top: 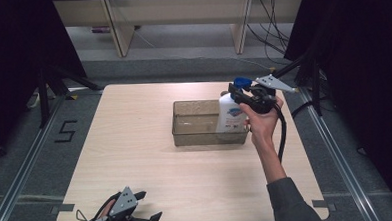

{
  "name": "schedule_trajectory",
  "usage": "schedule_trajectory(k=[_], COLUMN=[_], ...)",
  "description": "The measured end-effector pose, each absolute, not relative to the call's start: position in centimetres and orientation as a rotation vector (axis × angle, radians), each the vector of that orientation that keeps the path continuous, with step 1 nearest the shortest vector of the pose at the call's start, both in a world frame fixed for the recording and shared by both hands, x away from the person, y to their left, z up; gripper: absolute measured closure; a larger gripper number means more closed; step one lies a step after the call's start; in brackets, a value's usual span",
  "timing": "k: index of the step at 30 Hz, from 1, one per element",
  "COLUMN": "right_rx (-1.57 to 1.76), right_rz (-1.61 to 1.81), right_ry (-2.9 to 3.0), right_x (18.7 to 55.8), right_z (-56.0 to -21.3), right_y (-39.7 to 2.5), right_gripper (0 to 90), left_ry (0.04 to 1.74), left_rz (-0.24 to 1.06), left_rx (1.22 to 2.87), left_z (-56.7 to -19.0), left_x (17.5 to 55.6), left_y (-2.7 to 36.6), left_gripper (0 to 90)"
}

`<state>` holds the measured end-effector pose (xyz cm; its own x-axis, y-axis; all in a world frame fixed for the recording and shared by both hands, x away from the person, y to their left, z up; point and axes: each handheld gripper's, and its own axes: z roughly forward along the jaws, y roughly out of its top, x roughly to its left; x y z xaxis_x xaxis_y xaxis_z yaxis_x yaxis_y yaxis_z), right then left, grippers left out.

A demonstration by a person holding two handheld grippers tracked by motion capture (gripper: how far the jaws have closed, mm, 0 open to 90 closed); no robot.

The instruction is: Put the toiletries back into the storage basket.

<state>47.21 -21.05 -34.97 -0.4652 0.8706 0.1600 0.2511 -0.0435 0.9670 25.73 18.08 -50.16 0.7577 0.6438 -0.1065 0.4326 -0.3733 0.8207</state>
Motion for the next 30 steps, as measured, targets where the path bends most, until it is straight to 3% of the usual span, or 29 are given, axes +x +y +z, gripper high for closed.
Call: schedule_trajectory(k=[6,30], right_rx=[1.190,1.194], right_rz=[1.545,1.566], right_ry=[1.707,1.686], right_x=[47.0,45.3], right_z=[-35.1,-34.8], right_y=[-21.1,-21.9], right_gripper=[45.8,39.2], left_ry=[0.809,0.809], left_rz=[0.284,0.284], left_rx=[2.014,2.017], left_z=[-50.2,-50.3], left_x=[25.7,25.7], left_y=[18.0,17.9], left_gripper=[14.9,14.9])
